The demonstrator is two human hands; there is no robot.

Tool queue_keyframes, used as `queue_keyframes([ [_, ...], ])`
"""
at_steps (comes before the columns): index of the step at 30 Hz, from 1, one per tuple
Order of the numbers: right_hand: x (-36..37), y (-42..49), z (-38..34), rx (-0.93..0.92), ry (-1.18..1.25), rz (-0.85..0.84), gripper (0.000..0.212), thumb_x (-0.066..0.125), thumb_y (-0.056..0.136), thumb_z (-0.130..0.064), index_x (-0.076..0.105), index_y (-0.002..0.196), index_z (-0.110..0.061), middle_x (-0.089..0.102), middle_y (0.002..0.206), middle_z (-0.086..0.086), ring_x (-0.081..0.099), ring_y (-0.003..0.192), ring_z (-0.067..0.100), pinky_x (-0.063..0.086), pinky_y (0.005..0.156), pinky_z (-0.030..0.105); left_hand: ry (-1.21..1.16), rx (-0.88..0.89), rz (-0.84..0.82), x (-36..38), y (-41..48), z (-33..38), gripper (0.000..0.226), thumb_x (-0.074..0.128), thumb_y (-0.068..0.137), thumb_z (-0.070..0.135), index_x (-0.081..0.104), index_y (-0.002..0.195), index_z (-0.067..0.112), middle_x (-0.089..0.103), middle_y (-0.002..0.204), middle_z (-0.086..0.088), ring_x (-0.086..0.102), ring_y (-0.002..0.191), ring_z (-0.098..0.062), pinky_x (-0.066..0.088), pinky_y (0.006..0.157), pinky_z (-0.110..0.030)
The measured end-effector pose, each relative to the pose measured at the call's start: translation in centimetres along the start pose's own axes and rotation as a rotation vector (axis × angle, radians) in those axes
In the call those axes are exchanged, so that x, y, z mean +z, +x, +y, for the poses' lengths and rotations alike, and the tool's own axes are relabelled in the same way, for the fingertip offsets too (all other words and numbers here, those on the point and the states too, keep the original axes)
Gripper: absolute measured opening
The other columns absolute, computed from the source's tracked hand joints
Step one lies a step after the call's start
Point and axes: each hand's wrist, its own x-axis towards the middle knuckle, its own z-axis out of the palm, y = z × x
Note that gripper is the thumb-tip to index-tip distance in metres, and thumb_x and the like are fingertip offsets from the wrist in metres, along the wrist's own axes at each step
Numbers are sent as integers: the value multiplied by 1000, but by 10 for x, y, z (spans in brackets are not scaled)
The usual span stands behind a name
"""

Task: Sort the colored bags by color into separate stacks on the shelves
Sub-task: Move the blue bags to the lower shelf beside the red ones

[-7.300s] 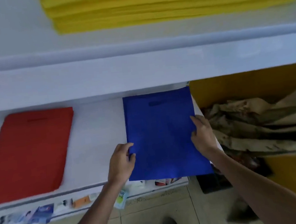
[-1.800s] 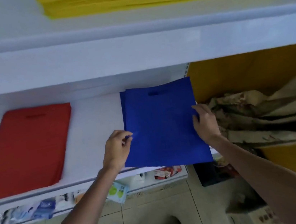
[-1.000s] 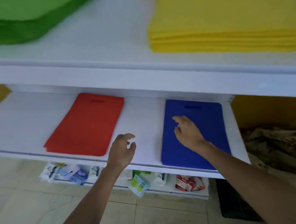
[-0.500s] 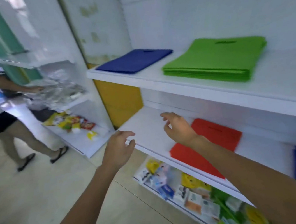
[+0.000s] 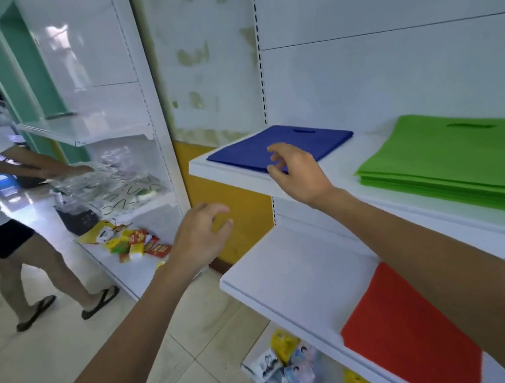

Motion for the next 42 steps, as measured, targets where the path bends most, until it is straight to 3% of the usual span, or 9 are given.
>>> queue_keyframes([
  [5,23,70,16,3,3,20,38,49,94,-18,47,130,-8,55,119,7,55,104,20,48,90,37,-34,20,-13,0,66,-27,25,54,91,22,60,114,17,50,107,4,51,103,-13,40,84,-25],
  [9,32,110,23,20,35,56,36,49,93,-15,47,129,-10,55,117,4,55,103,18,49,89,37,-76,37,57,-9,122,-52,23,55,90,19,62,112,16,55,113,-2,53,101,-14,43,83,-29],
  [16,15,137,57,154,-110,195,32,49,94,-14,52,124,-6,58,117,9,55,100,16,44,85,24,-138,156,-42,13,209,-68,23,53,91,15,62,113,15,56,116,1,53,103,-13,38,82,-21],
  [21,0,122,89,465,-214,387,31,47,95,-18,53,122,-4,60,115,12,56,102,23,39,84,25,-189,141,-179,40,268,-92,23,50,93,19,60,113,16,59,118,0,52,92,-10,40,78,-24],
  [25,10,113,102,785,-286,428,35,46,95,-26,53,118,0,59,115,18,53,108,32,40,88,33,-235,122,-277,55,300,-99,29,51,93,27,57,116,10,60,116,-6,56,99,-20,43,81,-28],
  [29,20,112,109,981,-330,410,34,51,93,-31,56,102,2,59,104,18,52,109,35,37,78,32,-203,92,-354,57,323,-101,46,55,88,44,54,121,12,60,116,-6,57,103,-24,47,89,-36],
  [35,24,109,109,1035,-470,414,42,56,91,-32,53,115,3,57,118,19,52,109,35,41,84,35,-168,177,-273,71,329,-96,36,66,82,39,64,106,13,66,106,-4,60,97,-21,48,79,-31],
  [38,22,110,110,1047,-411,430,42,66,85,-28,56,117,-1,59,117,16,54,109,31,43,87,34,-317,183,-256,70,327,-97,30,71,80,27,66,105,11,63,90,-1,58,83,-16,43,74,-25],
  [42,18,108,108,1031,-257,540,35,69,82,-16,60,113,-1,62,96,8,58,101,26,42,81,25,-364,249,-208,66,324,-95,23,71,80,21,69,101,11,65,83,-2,56,74,-11,42,72,-21],
])
